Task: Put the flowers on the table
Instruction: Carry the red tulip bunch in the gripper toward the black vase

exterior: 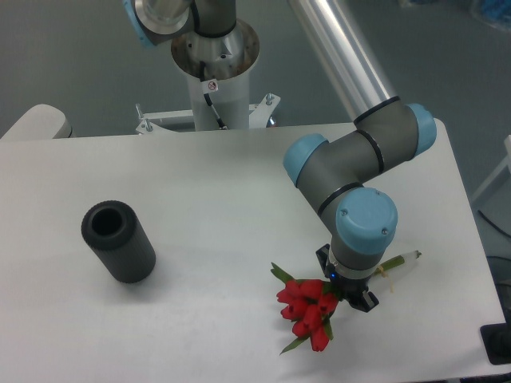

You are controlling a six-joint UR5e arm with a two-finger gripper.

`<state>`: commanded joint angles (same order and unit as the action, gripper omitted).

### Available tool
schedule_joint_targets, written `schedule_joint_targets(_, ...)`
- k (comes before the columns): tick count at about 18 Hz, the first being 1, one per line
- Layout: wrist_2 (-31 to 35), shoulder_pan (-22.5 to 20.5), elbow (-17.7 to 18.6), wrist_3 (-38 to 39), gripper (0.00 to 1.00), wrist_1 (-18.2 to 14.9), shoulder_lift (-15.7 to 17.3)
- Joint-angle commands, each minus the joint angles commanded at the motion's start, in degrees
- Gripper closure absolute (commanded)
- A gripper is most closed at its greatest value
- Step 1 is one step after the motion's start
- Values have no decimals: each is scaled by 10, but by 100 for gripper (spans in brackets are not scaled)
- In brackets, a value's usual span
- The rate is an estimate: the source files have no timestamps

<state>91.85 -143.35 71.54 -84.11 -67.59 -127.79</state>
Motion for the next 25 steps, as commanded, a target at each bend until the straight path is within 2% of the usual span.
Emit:
schedule_joint_targets(6,0,0,2,2,92,-1,1)
schedule_joint_targets(10,1,5,12,34,93,-4,4)
schedule_joint_targets(20,3,61,86,259,96,2,46)
schedule_joint_targets(25,3,99,92,401,96,3,46)
